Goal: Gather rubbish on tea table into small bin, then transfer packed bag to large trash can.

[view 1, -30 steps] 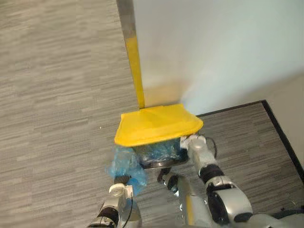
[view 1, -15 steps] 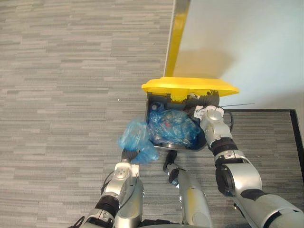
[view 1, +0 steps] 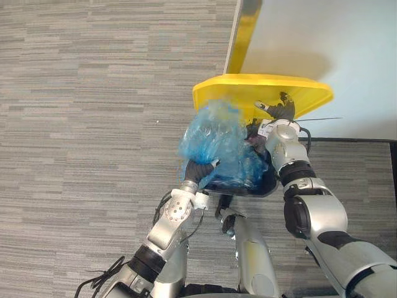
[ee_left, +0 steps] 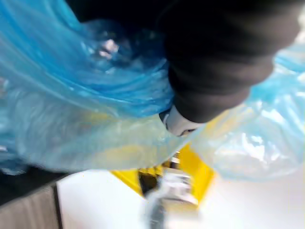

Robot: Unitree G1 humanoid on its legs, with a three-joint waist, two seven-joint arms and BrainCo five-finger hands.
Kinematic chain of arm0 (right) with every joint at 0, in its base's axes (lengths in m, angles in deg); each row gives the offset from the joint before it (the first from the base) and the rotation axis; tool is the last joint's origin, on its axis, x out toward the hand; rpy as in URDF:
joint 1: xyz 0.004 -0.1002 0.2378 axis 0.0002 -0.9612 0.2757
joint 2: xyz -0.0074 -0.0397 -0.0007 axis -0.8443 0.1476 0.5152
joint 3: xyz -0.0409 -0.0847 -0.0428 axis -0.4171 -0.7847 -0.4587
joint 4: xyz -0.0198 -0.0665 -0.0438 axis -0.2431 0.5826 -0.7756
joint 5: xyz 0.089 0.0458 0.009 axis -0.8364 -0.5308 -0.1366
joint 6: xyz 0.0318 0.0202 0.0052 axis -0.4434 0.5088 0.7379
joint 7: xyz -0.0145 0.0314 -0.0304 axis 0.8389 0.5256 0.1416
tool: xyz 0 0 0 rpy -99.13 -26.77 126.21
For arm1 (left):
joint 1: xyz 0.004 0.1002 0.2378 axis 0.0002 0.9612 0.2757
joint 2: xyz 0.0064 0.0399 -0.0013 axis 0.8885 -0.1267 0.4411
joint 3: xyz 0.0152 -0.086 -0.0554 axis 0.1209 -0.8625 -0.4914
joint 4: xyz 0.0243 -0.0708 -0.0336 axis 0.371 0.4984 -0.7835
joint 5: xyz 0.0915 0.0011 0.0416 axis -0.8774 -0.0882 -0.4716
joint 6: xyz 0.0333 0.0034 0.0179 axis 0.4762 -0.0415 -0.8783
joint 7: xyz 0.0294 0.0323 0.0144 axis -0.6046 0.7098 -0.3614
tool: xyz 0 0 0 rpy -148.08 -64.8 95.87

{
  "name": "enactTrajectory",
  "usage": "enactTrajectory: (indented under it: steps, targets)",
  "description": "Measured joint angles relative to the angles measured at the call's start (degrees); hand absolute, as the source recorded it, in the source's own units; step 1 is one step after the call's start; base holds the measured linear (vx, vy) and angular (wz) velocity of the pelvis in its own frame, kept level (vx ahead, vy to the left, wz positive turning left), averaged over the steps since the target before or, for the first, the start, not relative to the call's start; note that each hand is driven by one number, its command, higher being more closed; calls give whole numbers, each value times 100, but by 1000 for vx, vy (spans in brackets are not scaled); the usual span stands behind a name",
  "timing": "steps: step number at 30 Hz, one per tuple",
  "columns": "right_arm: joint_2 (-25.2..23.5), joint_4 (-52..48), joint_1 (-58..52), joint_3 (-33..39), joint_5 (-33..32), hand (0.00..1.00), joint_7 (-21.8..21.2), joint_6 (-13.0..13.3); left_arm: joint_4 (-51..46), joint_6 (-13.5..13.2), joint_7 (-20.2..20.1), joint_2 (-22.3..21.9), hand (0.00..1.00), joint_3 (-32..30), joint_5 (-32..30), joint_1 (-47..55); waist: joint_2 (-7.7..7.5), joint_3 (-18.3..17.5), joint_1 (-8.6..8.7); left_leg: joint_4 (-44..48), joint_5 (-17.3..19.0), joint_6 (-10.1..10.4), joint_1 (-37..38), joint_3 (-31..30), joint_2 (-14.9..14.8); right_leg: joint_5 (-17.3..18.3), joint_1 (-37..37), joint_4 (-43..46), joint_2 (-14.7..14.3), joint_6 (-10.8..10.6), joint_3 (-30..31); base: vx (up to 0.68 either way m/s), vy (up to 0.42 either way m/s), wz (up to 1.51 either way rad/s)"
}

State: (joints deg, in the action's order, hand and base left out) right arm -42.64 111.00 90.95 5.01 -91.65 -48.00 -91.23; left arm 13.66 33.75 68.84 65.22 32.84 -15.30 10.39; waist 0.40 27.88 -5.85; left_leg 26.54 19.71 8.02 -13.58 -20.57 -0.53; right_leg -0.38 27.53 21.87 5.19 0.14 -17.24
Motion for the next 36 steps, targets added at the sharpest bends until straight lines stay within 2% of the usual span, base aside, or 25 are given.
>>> enactTrajectory:
  steps: [9,16,19,23,30,31,36]
  targets:
    - [71,231,272,-242,4,0,-38,-141,-389,-1,224,-6,100,22,-140,-379,-3,-2,99,45,61,-117,34,256,106,2,57,-4,15,-1,275,13,33,-11]
    - [200,234,357,-365,5,0,-57,-175,-279,8,374,-21,100,-35,-301,-529,-2,-2,272,62,69,-130,-12,271,99,-5,77,-59,-1,7,274,-1,0,-2]
    - [301,233,575,-354,5,0,-64,-181,268,39,375,-45,100,-37,-469,-898,-1,-3,289,77,66,-131,-159,317,107,-83,239,-120,-19,14,332,-4,-8,-8]
    - [310,213,798,-338,4,0,-59,-201,1656,190,381,-69,100,-126,-478,-1589,-1,-2,390,174,70,-136,-396,406,107,-206,441,-151,-26,-23,388,3,1,-9]
    - [380,-39,947,-337,3,0,-27,-216,3053,407,492,-238,100,-747,-589,-2015,-14,38,532,227,74,-139,-683,514,126,-261,772,-146,-26,-1,491,5,0,-6]
    - [382,-155,949,-338,2,0,-10,-217,3252,414,506,-275,0,-832,-589,-2013,-22,90,536,231,75,-137,-700,542,121,-270,811,-108,-26,8,500,25,-24,-8]
    - [378,-425,949,-371,-9,0,14,-218,3721,448,609,-589,0,-1159,-603,-2096,-20,149,553,260,84,-132,-847,580,117,-273,941,-90,-31,10,521,6,-8,-2]
